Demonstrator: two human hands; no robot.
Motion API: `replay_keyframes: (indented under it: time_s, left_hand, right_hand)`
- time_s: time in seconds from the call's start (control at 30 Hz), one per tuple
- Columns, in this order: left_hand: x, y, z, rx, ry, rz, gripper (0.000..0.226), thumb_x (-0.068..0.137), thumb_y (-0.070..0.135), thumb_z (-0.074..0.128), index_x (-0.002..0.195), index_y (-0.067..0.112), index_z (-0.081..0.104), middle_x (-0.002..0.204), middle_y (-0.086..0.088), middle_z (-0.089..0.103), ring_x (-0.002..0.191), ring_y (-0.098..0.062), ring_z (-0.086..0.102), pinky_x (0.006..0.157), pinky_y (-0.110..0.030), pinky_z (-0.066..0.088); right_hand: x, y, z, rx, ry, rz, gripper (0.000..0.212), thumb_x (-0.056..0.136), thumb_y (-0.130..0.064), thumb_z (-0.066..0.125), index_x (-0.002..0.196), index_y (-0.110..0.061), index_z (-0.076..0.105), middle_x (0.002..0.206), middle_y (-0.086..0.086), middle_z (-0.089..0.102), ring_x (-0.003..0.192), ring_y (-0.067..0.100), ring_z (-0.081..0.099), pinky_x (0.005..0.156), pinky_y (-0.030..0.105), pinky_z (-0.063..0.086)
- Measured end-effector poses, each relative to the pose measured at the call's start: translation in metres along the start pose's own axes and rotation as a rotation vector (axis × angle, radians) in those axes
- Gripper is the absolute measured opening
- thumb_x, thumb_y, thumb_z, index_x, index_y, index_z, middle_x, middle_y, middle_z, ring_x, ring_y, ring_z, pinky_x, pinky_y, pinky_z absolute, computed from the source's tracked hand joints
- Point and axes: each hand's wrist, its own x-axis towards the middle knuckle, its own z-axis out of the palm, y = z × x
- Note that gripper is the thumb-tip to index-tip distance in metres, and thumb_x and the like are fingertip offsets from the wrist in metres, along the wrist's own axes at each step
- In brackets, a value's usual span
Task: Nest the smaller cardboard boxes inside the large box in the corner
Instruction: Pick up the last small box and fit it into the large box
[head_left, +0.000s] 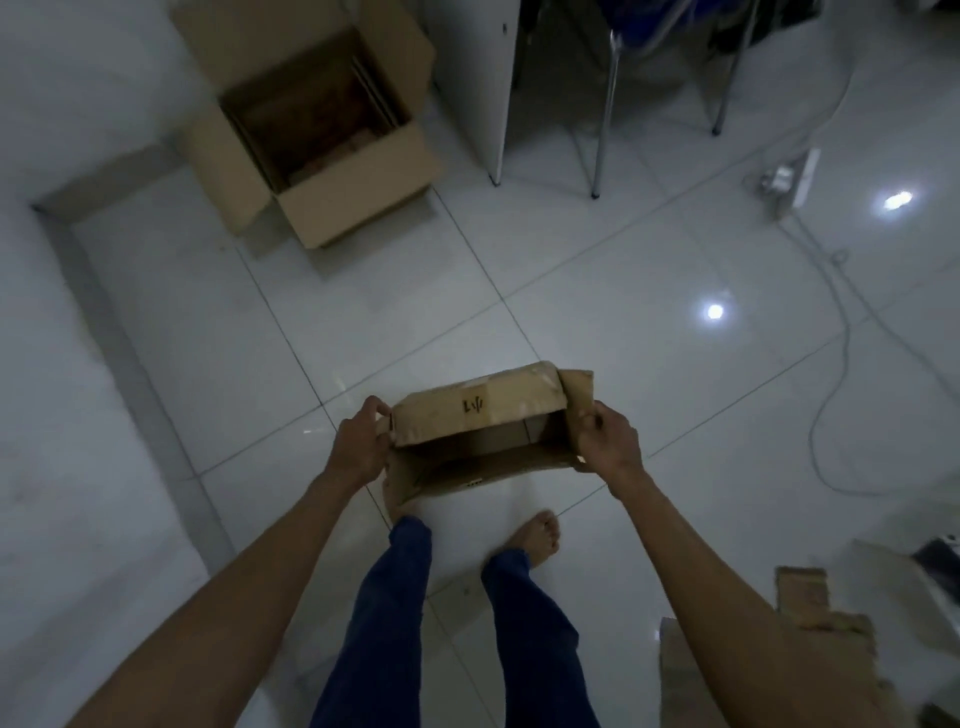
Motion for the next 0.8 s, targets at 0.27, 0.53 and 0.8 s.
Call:
replay_keyframes:
  time_s: [0.27,0.53,0.8]
  left_hand:
    - [-0.113,0.034,-0.072,-0.016,0.045,0.188,0.033,0.085,0.008,0.076,0.109,0.001,0.054,0.076,-0.019,0.069,0.066,-0.035,0.071,0.061,-0.048,0.059]
    - [-0.16,0.033,-0.134,0.033,0.081,0.201,0.048,0.077,0.019,0.085,0.11,0.003,0.054,0.092,-0.022,0.068,0.083,-0.04,0.069,0.069,-0.047,0.057]
    - [-0.177,-0.008,-0.22,0.059,0.174,0.34,0.029,0.098,0.026,0.065,0.114,0.004,0.056,0.089,-0.02,0.072,0.08,-0.037,0.07,0.068,-0.044,0.052]
  right_hand:
    - [-0.094,-0.055,-0.062,0.186,-0.037,0.041,0.025,0.102,-0.025,0.041,0.108,-0.019,0.065,0.109,0.012,0.064,0.084,0.025,0.063,0.047,0.032,0.06]
    - [-0.148,-0.109,-0.072,0.305,-0.09,-0.014,0.024,0.098,-0.035,0.056,0.11,-0.019,0.068,0.102,0.009,0.068,0.085,0.03,0.069,0.053,0.035,0.062]
    - [-0.189,-0.178,-0.035,0.327,-0.082,-0.088,0.03,0.102,-0.032,0.049,0.121,-0.018,0.067,0.115,0.014,0.067,0.094,0.035,0.069,0.058,0.041,0.065]
